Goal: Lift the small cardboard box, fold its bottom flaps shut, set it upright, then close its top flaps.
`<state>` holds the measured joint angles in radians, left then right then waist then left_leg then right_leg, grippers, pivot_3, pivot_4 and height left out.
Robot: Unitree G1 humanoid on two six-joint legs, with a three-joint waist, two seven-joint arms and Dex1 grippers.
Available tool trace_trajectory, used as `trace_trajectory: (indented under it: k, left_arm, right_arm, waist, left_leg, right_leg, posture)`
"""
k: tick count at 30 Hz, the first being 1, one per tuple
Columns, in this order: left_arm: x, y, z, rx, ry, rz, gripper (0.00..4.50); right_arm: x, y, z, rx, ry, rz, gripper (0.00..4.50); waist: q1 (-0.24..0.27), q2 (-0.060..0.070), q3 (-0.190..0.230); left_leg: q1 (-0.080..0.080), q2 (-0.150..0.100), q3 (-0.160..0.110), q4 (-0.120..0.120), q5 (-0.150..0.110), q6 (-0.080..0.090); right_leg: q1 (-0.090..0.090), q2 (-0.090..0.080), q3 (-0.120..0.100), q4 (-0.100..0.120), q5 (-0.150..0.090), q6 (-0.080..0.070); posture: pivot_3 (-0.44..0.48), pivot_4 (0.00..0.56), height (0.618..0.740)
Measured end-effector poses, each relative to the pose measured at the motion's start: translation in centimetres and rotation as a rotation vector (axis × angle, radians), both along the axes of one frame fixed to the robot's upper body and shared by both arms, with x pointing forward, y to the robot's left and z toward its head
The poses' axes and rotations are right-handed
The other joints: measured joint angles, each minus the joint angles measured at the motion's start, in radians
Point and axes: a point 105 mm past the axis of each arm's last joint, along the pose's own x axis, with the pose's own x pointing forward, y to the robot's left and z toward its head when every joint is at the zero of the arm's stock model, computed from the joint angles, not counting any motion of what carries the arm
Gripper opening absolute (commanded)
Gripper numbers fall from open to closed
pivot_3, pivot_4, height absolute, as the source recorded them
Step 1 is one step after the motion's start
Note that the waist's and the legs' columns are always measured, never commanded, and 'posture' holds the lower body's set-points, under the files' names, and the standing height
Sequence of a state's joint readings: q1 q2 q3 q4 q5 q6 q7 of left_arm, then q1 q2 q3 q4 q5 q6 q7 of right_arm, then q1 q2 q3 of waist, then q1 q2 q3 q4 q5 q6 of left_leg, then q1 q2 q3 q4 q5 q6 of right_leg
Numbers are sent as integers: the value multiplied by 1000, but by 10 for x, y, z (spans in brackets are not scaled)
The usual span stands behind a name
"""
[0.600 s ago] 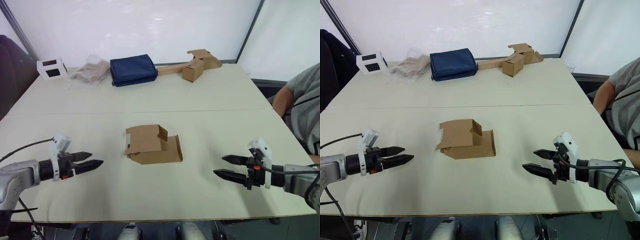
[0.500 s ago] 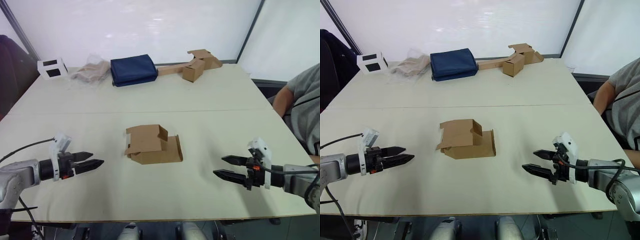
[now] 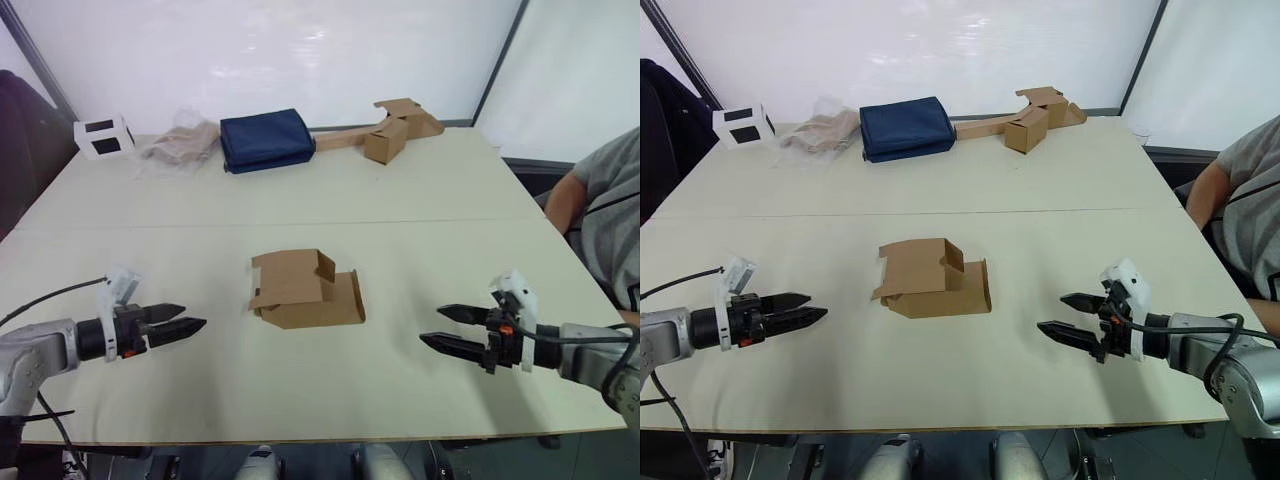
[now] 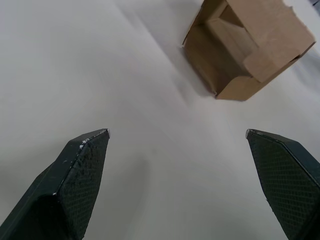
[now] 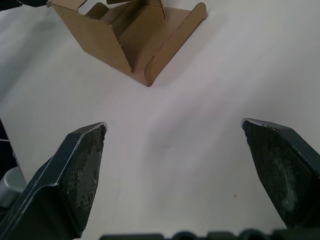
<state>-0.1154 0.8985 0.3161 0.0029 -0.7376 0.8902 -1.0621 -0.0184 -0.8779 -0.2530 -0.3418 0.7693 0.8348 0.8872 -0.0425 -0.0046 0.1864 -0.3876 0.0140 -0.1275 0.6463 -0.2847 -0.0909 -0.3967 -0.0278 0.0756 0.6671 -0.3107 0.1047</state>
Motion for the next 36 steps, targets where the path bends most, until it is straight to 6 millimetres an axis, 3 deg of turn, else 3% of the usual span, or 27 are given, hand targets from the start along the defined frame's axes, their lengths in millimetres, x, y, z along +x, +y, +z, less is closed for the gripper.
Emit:
trace_trajectory:
  k: [10,14,16,21,28,36]
  left_arm:
    - [13,10,8,-30,-41,53,4500]
    - [31,3,16,-194,-22,60,4500]
    - [36,-5,16,-332,54,39,4500]
    - [39,-38,3,-478,226,-100,4500]
    - [58,-75,-1,-516,308,-231,4500]
    - [67,-108,-6,-523,326,-328,4500]
  right_arm:
    - [6,-5,3,-8,-14,-14,4466]
    - [11,0,7,10,-42,-23,4466]
    - [16,11,15,41,-86,-9,4466]
    - [13,52,39,81,-187,103,4466]
    - [-2,91,59,55,-285,198,4466]
    - [-7,101,51,26,-267,189,4466]
  waist:
    - [-1,0,0]
    - [4,0,0]
    - [-1,0,0]
    - [-4,0,0]
    - [2,0,0]
    - [-3,0,-1]
  left_leg:
    - [0,0,0,0,0,0]
    - [0,0,0,2,0,0]
    - [0,0,0,2,0,0]
    - [0,0,-1,1,0,0]
    - [-1,-1,-2,2,0,0]
    - [-1,-1,-2,2,0,0]
  right_leg:
    - [0,0,0,0,0,0]
    - [1,0,-1,1,0,0]
    - [0,0,-1,2,0,0]
    - [-1,1,-1,3,0,0]
    - [0,0,-1,2,0,0]
    - [-1,1,-1,3,0,0]
  posture:
    - [0,150,740]
    - [0,150,740]
    - [0,150,740]
    - [0,150,740]
    - [0,150,740]
    - [0,150,740]
